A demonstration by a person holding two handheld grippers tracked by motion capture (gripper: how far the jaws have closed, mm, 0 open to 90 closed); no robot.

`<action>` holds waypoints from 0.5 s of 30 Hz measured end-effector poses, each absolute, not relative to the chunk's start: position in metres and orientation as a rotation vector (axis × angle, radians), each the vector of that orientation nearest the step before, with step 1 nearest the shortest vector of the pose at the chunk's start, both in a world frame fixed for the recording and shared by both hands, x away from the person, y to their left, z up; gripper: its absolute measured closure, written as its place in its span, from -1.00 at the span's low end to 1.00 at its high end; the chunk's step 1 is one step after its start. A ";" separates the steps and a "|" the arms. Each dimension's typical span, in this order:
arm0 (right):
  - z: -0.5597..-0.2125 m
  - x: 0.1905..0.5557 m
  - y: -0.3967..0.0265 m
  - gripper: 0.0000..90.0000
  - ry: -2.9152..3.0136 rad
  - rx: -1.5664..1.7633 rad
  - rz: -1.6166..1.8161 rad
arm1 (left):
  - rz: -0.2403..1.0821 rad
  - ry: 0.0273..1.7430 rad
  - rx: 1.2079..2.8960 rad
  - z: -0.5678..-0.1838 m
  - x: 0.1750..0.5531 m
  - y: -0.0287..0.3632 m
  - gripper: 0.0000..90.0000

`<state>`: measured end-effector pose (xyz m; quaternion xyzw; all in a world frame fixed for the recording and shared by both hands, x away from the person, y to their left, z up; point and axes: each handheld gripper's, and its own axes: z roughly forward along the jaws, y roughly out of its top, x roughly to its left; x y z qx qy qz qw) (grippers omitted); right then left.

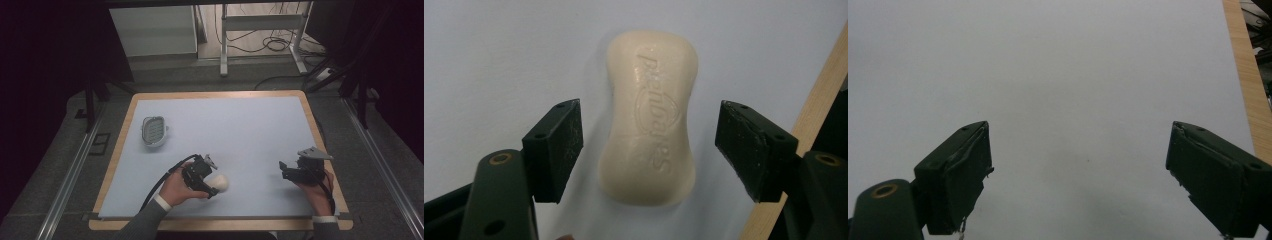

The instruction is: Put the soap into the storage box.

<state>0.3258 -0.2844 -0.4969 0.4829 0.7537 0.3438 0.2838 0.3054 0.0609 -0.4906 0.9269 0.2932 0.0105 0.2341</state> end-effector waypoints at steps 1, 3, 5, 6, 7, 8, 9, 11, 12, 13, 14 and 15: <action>-0.497 0.326 -0.285 -0.75 2.015 1.291 0.925 | 0.021 0.804 2.550 -0.491 0.306 0.060 -0.38; -0.496 0.326 -0.286 -0.75 2.015 1.289 0.924 | -0.008 0.805 2.556 -0.493 0.307 0.058 -0.38; -0.495 0.326 -0.287 -0.75 2.010 1.294 0.922 | -0.020 0.814 2.566 -0.494 0.309 0.056 -0.36; -0.495 0.326 -0.288 -0.75 2.005 1.298 0.927 | -0.022 0.814 2.570 -0.495 0.310 0.055 -0.35; -0.494 0.326 -0.289 -0.75 2.000 1.299 0.930 | -0.022 0.814 2.570 -0.495 0.310 0.055 -0.33; -0.494 0.326 -0.290 -0.75 1.998 1.295 0.929 | -0.021 0.824 2.580 -0.497 0.312 0.054 -0.32; -0.494 0.326 -0.290 -0.75 1.998 1.295 0.929 | -0.021 0.824 2.580 -0.497 0.312 0.054 -0.30; -0.493 0.326 -0.292 -0.75 1.992 1.300 0.930 | -0.027 0.834 2.582 -0.500 0.314 0.054 -0.30; -0.493 0.326 -0.292 -0.75 1.990 1.303 0.930 | -0.031 0.840 2.582 -0.502 0.314 0.054 -0.30; -0.492 0.326 -0.292 -0.75 1.990 1.303 0.931 | -0.027 0.842 2.590 -0.503 0.315 0.053 -0.29; -0.493 0.326 -0.292 -0.75 1.991 1.300 0.930 | -0.019 0.846 2.592 -0.504 0.315 0.051 -0.23; -0.493 0.326 -0.292 -0.75 1.992 1.299 0.929 | -0.019 0.845 2.595 -0.505 0.315 0.051 -0.19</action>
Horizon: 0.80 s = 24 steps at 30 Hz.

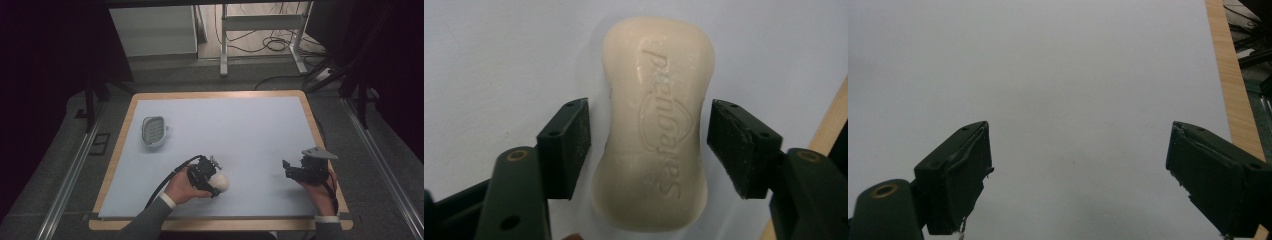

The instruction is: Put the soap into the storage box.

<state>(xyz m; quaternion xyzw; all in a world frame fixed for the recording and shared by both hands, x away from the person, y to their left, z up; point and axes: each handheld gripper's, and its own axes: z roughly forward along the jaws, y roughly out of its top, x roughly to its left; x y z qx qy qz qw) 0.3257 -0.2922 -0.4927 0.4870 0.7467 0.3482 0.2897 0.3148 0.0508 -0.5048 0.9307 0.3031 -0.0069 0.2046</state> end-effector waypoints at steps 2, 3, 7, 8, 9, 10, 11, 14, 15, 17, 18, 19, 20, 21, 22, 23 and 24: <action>-0.493 0.326 -0.294 -0.75 1.988 1.302 0.925 | -0.016 0.846 2.599 -0.505 0.315 0.050 -0.12; -0.493 0.326 -0.294 -0.75 1.988 1.302 0.925 | -0.008 0.848 2.606 -0.506 0.315 0.050 -0.12; -0.492 0.327 -0.298 -0.75 1.975 1.313 0.927 | 0.009 0.837 2.609 -0.506 0.313 0.050 0.05; -0.492 0.327 -0.298 -0.75 1.972 1.317 0.927 | 0.018 0.834 2.611 -0.506 0.312 0.049 0.05; -0.492 0.327 -0.299 -0.75 1.972 1.314 0.924 | 0.025 0.828 2.613 -0.506 0.312 0.049 0.06; -0.492 0.327 -0.301 -0.75 1.966 1.324 0.921 | 0.030 0.822 2.615 -0.505 0.311 0.049 0.08; -0.492 0.327 -0.301 -0.75 1.966 1.324 0.921 | 0.030 0.822 2.615 -0.505 0.311 0.049 0.08; -0.491 0.326 -0.302 -0.75 1.960 1.328 0.923 | 0.033 0.818 2.615 -0.505 0.310 0.050 0.09; -0.491 0.326 -0.303 -0.75 1.955 1.328 0.924 | 0.032 0.813 2.619 -0.505 0.310 0.051 0.09; -0.490 0.326 -0.303 -0.75 1.954 1.324 0.926 | 0.023 0.818 2.617 -0.504 0.313 0.055 0.10; -0.490 0.326 -0.303 -0.75 1.954 1.324 0.926 | 0.023 0.818 2.617 -0.504 0.313 0.055 0.10; -0.490 0.326 -0.303 -0.75 1.954 1.324 0.926 | 0.019 0.820 2.618 -0.503 0.314 0.057 0.10; -0.490 0.326 -0.303 -0.75 1.953 1.325 0.924 | 0.021 0.824 2.617 -0.503 0.315 0.059 0.10; -0.490 0.326 -0.304 -0.75 1.953 1.330 0.922 | 0.019 0.838 2.606 -0.502 0.317 0.063 0.10; -0.490 0.326 -0.304 -0.75 1.953 1.330 0.922 | 0.019 0.838 2.606 -0.502 0.317 0.063 0.10; -0.490 0.326 -0.304 -0.75 1.954 1.330 0.921 | 0.017 0.841 2.600 -0.501 0.318 0.065 0.10; -0.491 0.327 -0.304 -0.75 1.954 1.330 0.919 | 0.018 0.846 2.594 -0.499 0.318 0.067 0.10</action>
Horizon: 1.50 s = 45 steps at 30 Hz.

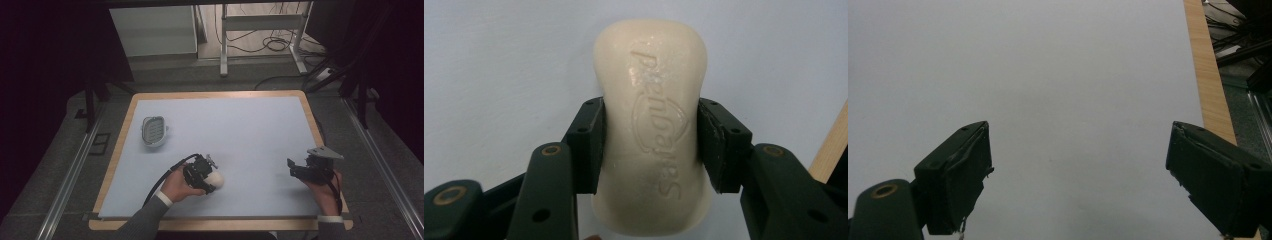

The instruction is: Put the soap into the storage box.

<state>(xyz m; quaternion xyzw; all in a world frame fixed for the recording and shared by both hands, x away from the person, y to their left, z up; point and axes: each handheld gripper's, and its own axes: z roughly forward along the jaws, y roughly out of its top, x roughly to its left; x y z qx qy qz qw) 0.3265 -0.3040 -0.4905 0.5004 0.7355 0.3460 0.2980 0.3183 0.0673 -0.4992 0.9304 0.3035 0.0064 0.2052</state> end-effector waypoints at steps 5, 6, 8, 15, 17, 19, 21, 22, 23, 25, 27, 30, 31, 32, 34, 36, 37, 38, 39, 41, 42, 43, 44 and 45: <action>-0.491 0.327 -0.303 -0.75 1.958 1.331 0.914 | 0.014 0.874 2.565 -0.492 0.322 0.078 0.10; -0.491 0.327 -0.303 -0.75 1.958 1.333 0.913 | 0.030 0.889 2.555 -0.487 0.325 0.084 0.10; -0.491 0.327 -0.303 -0.75 1.958 1.334 0.912 | 0.035 0.899 2.550 -0.485 0.327 0.087 0.10; -0.493 0.328 -0.302 -0.75 1.959 1.330 0.898 | 0.073 0.966 2.483 -0.472 0.339 0.107 0.10; -0.493 0.328 -0.302 -0.75 1.959 1.329 0.897 | 0.069 0.977 2.469 -0.470 0.341 0.111 0.10; -0.493 0.328 -0.302 -0.75 1.961 1.329 0.894 | 0.073 0.986 2.464 -0.469 0.343 0.115 0.10; -0.493 0.328 -0.302 -0.75 1.961 1.329 0.890 | 0.081 1.000 2.459 -0.467 0.346 0.120 0.10; -0.493 0.328 -0.302 -0.75 1.961 1.329 0.890 | 0.081 1.000 2.459 -0.467 0.346 0.120 0.10; -0.493 0.328 -0.302 -0.75 1.961 1.329 0.890 | 0.083 1.007 2.454 -0.465 0.348 0.123 0.10; -0.494 0.328 -0.302 -0.75 1.961 1.327 0.888 | 0.092 1.018 2.452 -0.464 0.350 0.125 0.10; -0.494 0.328 -0.302 -0.75 1.961 1.331 0.883 | 0.095 1.029 2.448 -0.463 0.353 0.128 0.10; -0.494 0.328 -0.302 -0.75 1.961 1.333 0.885 | 0.094 1.042 2.439 -0.462 0.356 0.131 0.10; -0.494 0.328 -0.302 -0.75 1.962 1.331 0.885 | 0.094 1.045 2.440 -0.462 0.357 0.132 0.10; -0.494 0.328 -0.302 -0.75 1.963 1.331 0.882 | 0.094 1.051 2.439 -0.462 0.358 0.133 0.10; -0.495 0.329 -0.302 -0.75 1.963 1.331 0.881 | 0.092 1.050 2.446 -0.461 0.359 0.136 0.10; -0.496 0.329 -0.302 -0.75 1.966 1.329 0.873 | 0.101 1.053 2.437 -0.457 0.361 0.139 0.10; -0.496 0.329 -0.302 -0.75 1.966 1.329 0.873 | 0.101 1.053 2.437 -0.457 0.361 0.139 0.10; -0.496 0.329 -0.302 -0.75 1.968 1.328 0.871 | 0.105 1.055 2.432 -0.456 0.361 0.139 0.10; -0.496 0.329 -0.302 -0.75 1.968 1.328 0.871 | 0.118 1.054 2.431 -0.454 0.361 0.140 0.10; -0.496 0.329 -0.302 -0.75 1.966 1.332 0.872 | 0.142 1.054 2.425 -0.450 0.362 0.142 0.10; -0.496 0.328 -0.302 -0.75 1.964 1.333 0.873 | 0.149 1.056 2.424 -0.449 0.362 0.142 0.10; -0.495 0.328 -0.303 -0.75 1.963 1.337 0.873 | 0.155 1.059 2.424 -0.448 0.363 0.143 0.10; -0.495 0.328 -0.303 -0.75 1.961 1.341 0.871 | 0.155 1.060 2.421 -0.447 0.364 0.144 0.10; -0.495 0.328 -0.304 -0.75 1.961 1.341 0.872 | 0.157 1.061 2.415 -0.447 0.364 0.145 0.10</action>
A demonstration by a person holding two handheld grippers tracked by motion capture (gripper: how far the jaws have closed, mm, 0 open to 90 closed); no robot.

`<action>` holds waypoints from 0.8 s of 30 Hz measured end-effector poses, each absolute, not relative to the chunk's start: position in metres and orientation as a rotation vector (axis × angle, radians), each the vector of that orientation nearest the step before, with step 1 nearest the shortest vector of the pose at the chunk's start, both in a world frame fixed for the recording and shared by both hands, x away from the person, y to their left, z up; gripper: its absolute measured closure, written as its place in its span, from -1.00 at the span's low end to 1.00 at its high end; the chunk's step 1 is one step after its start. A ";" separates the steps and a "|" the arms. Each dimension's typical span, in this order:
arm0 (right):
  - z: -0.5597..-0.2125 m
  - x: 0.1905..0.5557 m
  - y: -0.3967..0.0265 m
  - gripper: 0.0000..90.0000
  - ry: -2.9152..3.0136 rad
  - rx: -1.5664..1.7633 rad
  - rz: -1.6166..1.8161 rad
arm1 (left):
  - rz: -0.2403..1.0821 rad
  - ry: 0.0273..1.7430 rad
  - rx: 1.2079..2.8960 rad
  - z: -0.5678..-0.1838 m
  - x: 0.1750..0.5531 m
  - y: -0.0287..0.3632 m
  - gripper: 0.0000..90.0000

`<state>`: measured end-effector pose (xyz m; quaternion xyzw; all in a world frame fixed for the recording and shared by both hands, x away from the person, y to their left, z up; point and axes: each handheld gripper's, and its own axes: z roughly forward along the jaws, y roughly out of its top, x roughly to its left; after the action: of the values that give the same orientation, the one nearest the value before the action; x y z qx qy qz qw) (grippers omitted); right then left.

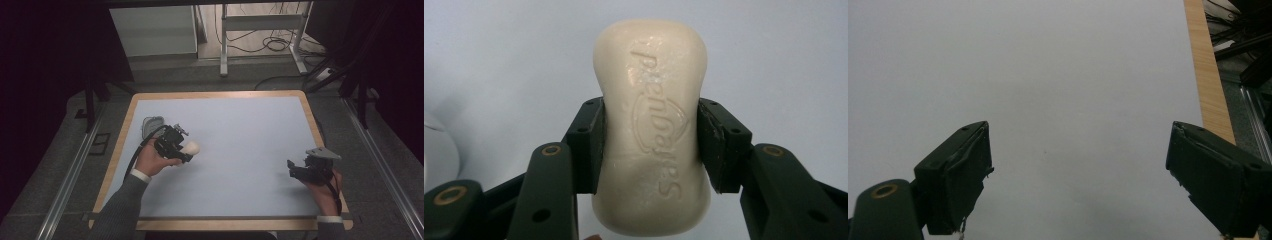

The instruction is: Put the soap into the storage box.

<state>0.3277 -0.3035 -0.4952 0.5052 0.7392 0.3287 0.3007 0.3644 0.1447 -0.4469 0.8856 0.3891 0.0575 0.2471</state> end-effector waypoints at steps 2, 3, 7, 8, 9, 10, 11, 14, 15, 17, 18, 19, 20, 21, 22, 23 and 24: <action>-0.495 0.328 -0.304 -0.75 1.958 1.344 0.873 | 0.151 1.065 2.412 -0.446 0.366 0.146 0.10; -0.495 0.328 -0.304 -0.75 1.957 1.345 0.874 | 0.151 1.065 2.412 -0.446 0.366 0.146 0.10; -0.496 0.330 -0.303 -0.75 1.964 1.343 0.869 | 0.156 1.074 2.403 -0.444 0.369 0.150 0.10; -0.496 0.330 -0.303 -0.75 1.967 1.341 0.869 | 0.160 1.080 2.400 -0.443 0.370 0.152 0.10; -0.496 0.331 -0.303 -0.75 1.966 1.341 0.868 | 0.169 1.082 2.397 -0.442 0.371 0.152 0.10; -0.496 0.331 -0.303 -0.75 1.966 1.341 0.868 | 0.169 1.082 2.397 -0.442 0.371 0.152 0.10; -0.496 0.331 -0.302 -0.75 1.966 1.341 0.868 | 0.181 1.083 2.394 -0.441 0.371 0.153 0.10; -0.496 0.331 -0.303 -0.75 1.967 1.341 0.869 | 0.184 1.084 2.392 -0.438 0.372 0.154 0.10; -0.497 0.331 -0.303 -0.75 1.967 1.341 0.866 | 0.184 1.088 2.391 -0.437 0.373 0.155 0.10; -0.497 0.331 -0.303 -0.75 1.972 1.342 0.868 | 0.186 1.092 2.386 -0.436 0.374 0.156 0.10; -0.497 0.331 -0.303 -0.75 1.972 1.342 0.868 | 0.185 1.093 2.385 -0.435 0.375 0.157 0.10; -0.497 0.331 -0.303 -0.75 1.973 1.342 0.867 | 0.186 1.095 2.385 -0.435 0.376 0.157 0.10; -0.497 0.331 -0.303 -0.75 1.972 1.341 0.868 | 0.187 1.101 2.381 -0.435 0.377 0.158 0.10; -0.497 0.331 -0.303 -0.75 1.970 1.342 0.869 | 0.185 1.104 2.377 -0.435 0.379 0.158 0.10; -0.497 0.331 -0.303 -0.75 1.970 1.342 0.869 | 0.185 1.104 2.377 -0.435 0.379 0.158 0.10; -0.497 0.331 -0.303 -0.75 1.969 1.342 0.872 | 0.183 1.107 2.374 -0.434 0.380 0.159 0.10; -0.497 0.331 -0.304 -0.75 1.968 1.344 0.868 | 0.187 1.110 2.375 -0.434 0.381 0.160 0.10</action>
<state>0.3312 -0.3036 -0.4969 0.5057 0.7407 0.3268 0.2981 0.3812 0.1603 -0.4341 0.8740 0.4086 0.0687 0.2539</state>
